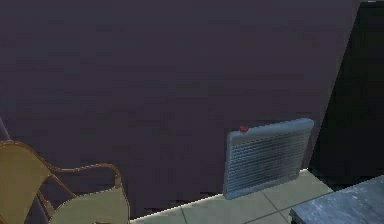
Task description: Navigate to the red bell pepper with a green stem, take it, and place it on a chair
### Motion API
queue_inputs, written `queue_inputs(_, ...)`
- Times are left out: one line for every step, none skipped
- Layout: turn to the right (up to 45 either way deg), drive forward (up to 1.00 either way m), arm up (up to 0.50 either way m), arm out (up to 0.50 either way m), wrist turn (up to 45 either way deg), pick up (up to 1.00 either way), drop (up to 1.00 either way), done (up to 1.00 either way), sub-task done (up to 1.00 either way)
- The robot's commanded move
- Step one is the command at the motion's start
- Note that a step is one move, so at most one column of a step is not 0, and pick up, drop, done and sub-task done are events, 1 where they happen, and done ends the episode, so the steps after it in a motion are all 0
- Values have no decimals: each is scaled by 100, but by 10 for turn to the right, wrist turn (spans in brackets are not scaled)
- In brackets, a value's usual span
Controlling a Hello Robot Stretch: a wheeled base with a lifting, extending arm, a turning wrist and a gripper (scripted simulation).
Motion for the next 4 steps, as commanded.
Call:
queue_inputs(0,0,0,0,0,100,0,0,0)
queue_inputs(0,0,10,0,0,0,0,0,0)
queue_inputs(0,0,4,0,0,0,0,0,0)
queue_inputs(0,0,0,0,-450,0,0,0,0)
